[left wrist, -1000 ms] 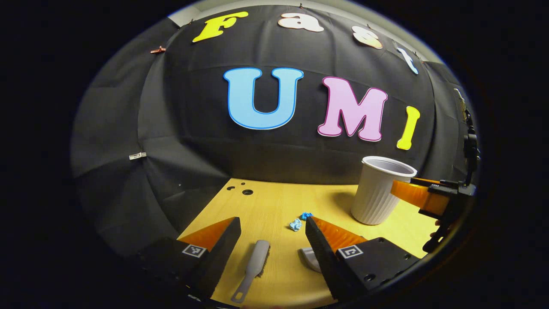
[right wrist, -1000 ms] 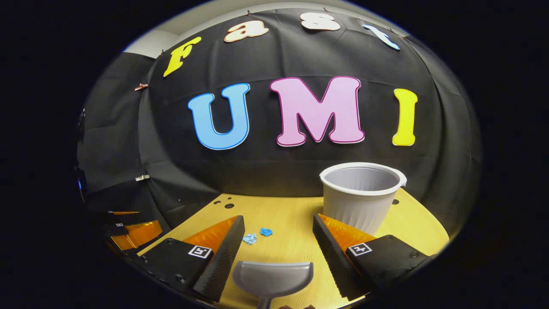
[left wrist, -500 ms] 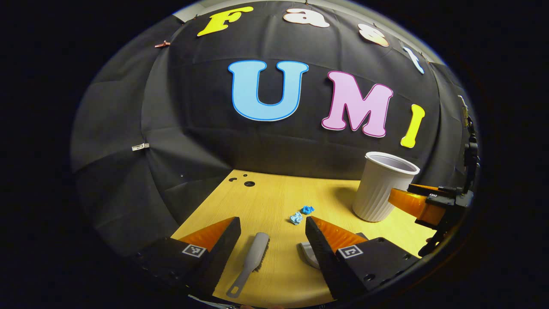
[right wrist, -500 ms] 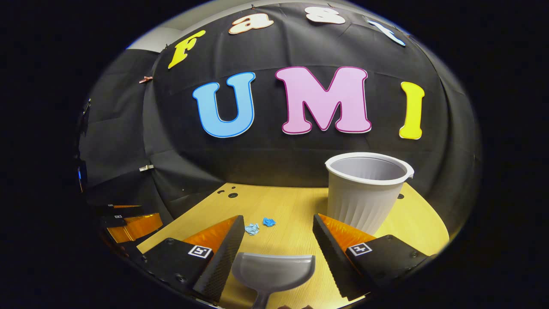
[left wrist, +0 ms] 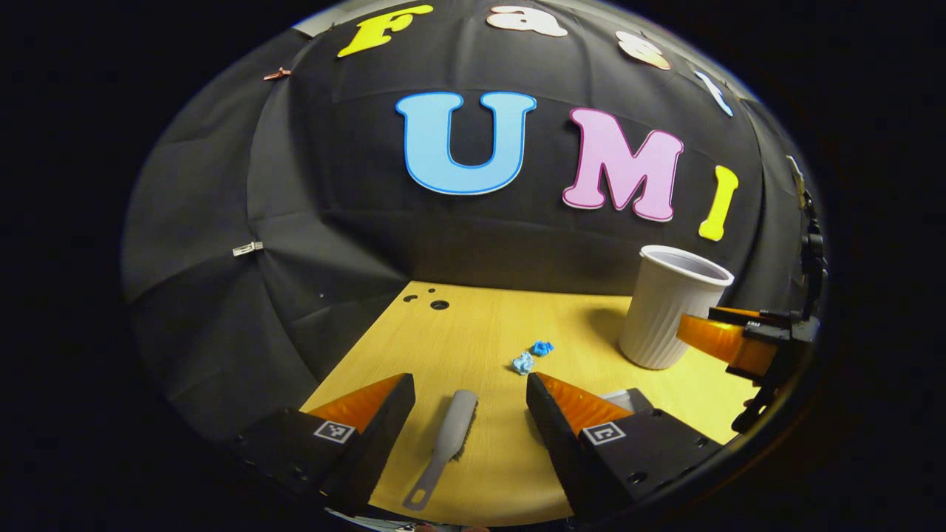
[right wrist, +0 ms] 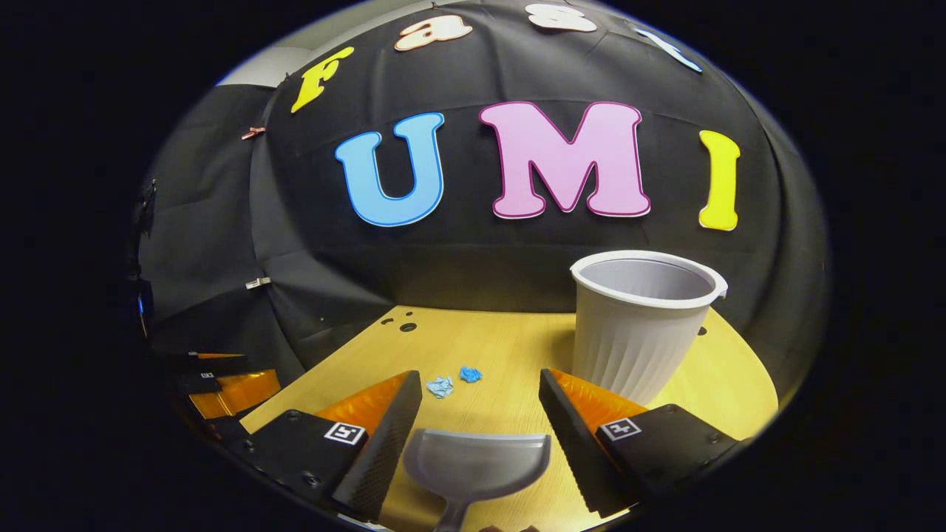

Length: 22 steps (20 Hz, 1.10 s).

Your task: Pick up the small broom and dustpan from the desktop, sweep the trash into the dustpan with the broom, and then empty the trash into the garbage bin.

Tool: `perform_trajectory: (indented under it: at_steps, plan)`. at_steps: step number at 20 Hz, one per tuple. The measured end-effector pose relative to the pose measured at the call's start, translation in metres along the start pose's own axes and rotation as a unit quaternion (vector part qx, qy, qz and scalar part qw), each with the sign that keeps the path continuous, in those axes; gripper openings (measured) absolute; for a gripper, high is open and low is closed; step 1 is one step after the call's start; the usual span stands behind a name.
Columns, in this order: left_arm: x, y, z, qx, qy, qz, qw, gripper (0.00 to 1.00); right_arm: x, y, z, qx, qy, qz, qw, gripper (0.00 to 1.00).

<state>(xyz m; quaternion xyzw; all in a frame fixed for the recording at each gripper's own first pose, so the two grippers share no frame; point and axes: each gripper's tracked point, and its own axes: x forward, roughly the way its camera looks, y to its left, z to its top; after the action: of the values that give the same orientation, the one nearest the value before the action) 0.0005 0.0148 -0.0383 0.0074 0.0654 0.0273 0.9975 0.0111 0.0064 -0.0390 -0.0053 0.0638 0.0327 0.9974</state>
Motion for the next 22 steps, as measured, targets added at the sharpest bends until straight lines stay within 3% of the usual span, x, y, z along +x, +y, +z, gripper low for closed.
perform_trajectory:
  at_steps: [10, 14, 20, 22]
  plan:
    - [0.025, 0.021, -0.081, 0.048, 0.142, -0.03, 0.988, 0.95, -0.006, -0.008, -0.023, 0.009, 0.043, -0.03, 0.999, 0.99]
    - [0.037, 0.033, -0.124, 0.058, 0.218, -0.037, 0.974, 0.96, -0.007, -0.008, -0.04, 0.017, 0.063, -0.046, 0.997, 0.99]
    - [0.052, 0.045, -0.181, 0.067, 0.327, -0.048, 0.942, 0.92, -0.017, -0.005, -0.052, 0.032, 0.08, -0.06, 0.994, 0.99]
    - [0.058, 0.049, -0.19, 0.063, 0.35, -0.047, 0.933, 0.96, -0.022, -0.005, -0.054, 0.031, 0.082, -0.073, 0.993, 0.99]
